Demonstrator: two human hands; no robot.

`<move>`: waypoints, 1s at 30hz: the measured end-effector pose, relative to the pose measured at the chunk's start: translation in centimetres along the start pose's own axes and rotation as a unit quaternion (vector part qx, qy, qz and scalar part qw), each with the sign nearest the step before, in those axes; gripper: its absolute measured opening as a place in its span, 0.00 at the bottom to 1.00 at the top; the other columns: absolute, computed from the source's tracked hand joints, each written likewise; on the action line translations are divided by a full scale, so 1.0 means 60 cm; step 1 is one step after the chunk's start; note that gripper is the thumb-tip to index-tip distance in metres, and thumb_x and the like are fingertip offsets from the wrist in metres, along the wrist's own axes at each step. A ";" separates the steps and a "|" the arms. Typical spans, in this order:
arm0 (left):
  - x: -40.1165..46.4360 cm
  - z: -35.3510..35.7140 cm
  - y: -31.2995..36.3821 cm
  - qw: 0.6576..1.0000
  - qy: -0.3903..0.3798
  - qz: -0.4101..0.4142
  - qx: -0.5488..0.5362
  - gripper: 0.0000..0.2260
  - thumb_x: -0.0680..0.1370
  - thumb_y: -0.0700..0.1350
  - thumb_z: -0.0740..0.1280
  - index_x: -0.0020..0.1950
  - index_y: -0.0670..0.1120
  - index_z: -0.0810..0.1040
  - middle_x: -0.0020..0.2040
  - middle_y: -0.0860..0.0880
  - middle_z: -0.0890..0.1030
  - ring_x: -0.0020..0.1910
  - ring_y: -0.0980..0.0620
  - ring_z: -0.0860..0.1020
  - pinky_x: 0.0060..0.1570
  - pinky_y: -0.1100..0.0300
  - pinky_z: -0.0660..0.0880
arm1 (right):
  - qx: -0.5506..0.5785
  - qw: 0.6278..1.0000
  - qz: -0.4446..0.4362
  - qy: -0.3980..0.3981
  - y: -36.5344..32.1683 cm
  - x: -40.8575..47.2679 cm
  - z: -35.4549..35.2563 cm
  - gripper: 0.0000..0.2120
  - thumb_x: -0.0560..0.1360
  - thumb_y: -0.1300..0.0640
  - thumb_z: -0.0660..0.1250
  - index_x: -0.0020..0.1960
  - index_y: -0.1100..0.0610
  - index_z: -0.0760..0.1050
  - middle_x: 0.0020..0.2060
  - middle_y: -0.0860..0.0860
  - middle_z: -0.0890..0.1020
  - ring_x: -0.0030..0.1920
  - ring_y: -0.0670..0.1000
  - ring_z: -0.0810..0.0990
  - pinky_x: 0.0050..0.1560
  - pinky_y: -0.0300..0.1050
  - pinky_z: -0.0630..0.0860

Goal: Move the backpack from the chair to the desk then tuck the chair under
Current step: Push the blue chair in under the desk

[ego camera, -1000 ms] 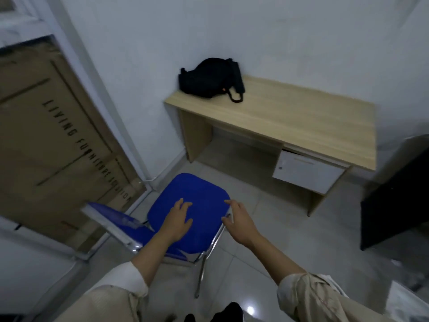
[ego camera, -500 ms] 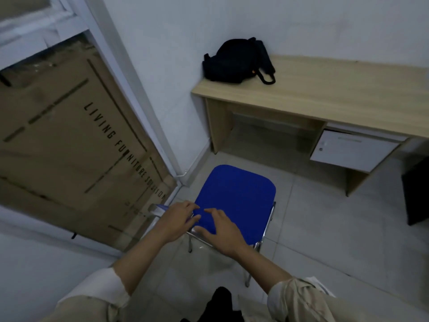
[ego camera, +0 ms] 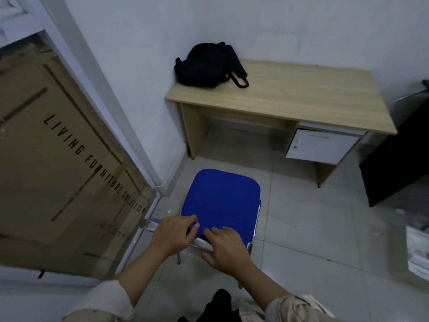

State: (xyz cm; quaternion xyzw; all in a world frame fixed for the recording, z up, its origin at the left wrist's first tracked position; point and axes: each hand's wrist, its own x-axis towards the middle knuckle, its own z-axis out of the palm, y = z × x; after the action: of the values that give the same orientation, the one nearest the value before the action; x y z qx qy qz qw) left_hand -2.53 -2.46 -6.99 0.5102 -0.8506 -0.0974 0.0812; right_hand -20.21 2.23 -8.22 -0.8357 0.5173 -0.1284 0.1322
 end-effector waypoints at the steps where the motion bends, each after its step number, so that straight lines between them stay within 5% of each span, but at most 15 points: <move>1: 0.005 0.001 -0.002 1.000 0.006 0.004 0.002 0.16 0.76 0.57 0.50 0.43 0.50 0.73 0.33 0.49 0.81 0.32 0.51 0.77 0.33 0.55 0.71 | -0.005 1.000 -0.002 0.002 0.003 0.004 -0.001 0.12 0.70 0.47 0.62 0.45 0.54 0.72 0.32 0.52 0.78 0.29 0.54 0.75 0.36 0.48 0.74; 13: 0.124 0.001 -0.007 1.000 -0.012 -0.006 0.003 0.13 0.77 0.54 0.55 0.40 0.48 0.73 0.34 0.49 0.79 0.32 0.50 0.75 0.30 0.58 0.66 | -0.022 1.000 0.009 0.003 0.091 0.080 -0.033 0.12 0.71 0.45 0.61 0.44 0.54 0.74 0.33 0.51 0.79 0.30 0.51 0.74 0.34 0.45 0.72; 30: 0.422 -0.008 -0.071 0.996 -0.081 -0.025 -0.003 0.14 0.78 0.52 0.54 0.36 0.48 0.69 0.37 0.48 0.75 0.37 0.49 0.74 0.38 0.51 0.72 | -0.006 1.000 0.025 0.004 0.279 0.298 -0.080 0.13 0.71 0.46 0.61 0.47 0.54 0.73 0.36 0.51 0.79 0.32 0.52 0.75 0.33 0.48 0.73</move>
State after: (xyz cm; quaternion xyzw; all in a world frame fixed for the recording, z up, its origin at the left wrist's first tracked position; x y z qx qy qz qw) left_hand -10.57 -26.85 -6.57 0.5215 -0.8411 -0.1432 0.0111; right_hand -28.07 -21.42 -8.28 -0.8229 0.5391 -0.1257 0.1283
